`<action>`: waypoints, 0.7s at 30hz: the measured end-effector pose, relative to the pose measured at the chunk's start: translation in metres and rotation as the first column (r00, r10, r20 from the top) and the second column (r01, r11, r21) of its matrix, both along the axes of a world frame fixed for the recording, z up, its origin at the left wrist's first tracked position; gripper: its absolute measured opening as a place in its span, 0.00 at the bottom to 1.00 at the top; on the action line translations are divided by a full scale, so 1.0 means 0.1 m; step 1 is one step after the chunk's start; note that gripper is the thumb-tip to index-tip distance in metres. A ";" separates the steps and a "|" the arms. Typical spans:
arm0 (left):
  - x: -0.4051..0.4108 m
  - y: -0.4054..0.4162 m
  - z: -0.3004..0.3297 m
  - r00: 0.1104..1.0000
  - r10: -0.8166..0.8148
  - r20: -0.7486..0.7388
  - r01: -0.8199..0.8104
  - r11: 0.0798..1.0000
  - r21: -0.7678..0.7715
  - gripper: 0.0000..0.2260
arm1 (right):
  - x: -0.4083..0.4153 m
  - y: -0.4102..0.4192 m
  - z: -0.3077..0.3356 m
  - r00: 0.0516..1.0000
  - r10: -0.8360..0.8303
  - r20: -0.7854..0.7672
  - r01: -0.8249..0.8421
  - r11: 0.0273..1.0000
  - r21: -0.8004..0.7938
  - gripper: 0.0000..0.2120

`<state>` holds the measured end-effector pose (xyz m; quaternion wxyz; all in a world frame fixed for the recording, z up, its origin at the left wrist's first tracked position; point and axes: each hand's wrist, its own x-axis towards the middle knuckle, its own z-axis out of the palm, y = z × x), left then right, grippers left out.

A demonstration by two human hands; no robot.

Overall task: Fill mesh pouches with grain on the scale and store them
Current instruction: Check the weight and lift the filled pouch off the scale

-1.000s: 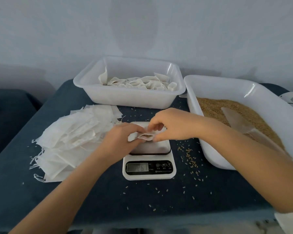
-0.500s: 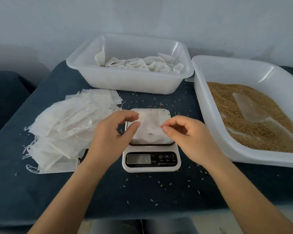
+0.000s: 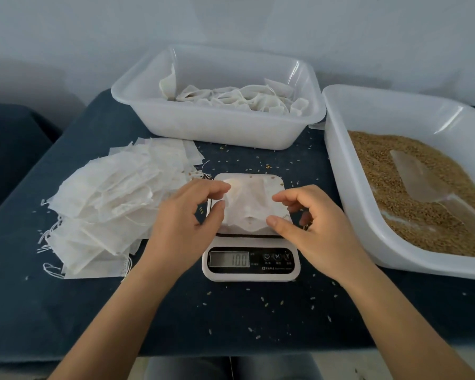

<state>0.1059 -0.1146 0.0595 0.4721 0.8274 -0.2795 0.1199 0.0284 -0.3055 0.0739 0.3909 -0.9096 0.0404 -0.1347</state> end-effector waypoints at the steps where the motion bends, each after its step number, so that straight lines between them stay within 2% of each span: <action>1: 0.00 0.01 0.00 1.000 0.001 -0.001 -0.001 1.000 0.000 0.13 | 0.00 0.00 0.00 1.000 0.003 -0.001 -0.003 1.000 -0.008 0.14; 4: -0.02 0.02 0.00 1.000 0.005 -0.004 -0.005 1.000 0.009 0.16 | 0.00 0.01 -0.03 1.000 0.028 0.006 -0.027 0.998 -0.050 0.16; 7: -0.04 0.04 -0.01 1.000 -0.002 -0.006 0.002 1.000 0.010 0.18 | -0.01 0.03 -0.07 0.996 0.086 0.009 -0.084 0.988 -0.133 0.22; 11: -0.05 0.05 0.00 1.000 -0.009 -0.020 0.009 1.000 0.012 0.18 | 0.03 0.09 -0.09 0.991 0.134 0.008 -0.123 0.928 -0.353 0.28; 13: -0.06 0.06 0.00 1.000 -0.014 -0.023 0.014 1.000 0.009 0.17 | 0.07 0.12 -0.07 0.992 0.128 0.014 -0.111 0.906 -0.408 0.24; 17: -0.07 0.07 0.01 0.999 -0.035 0.001 0.035 0.999 -0.001 0.16 | 0.14 0.14 0.00 0.989 0.146 0.029 -0.123 0.908 -0.401 0.12; 21: -0.07 0.09 0.01 0.999 -0.037 0.021 0.037 0.999 0.003 0.15 | 0.17 0.15 0.06 0.989 0.146 -0.028 -0.142 0.871 -0.471 0.10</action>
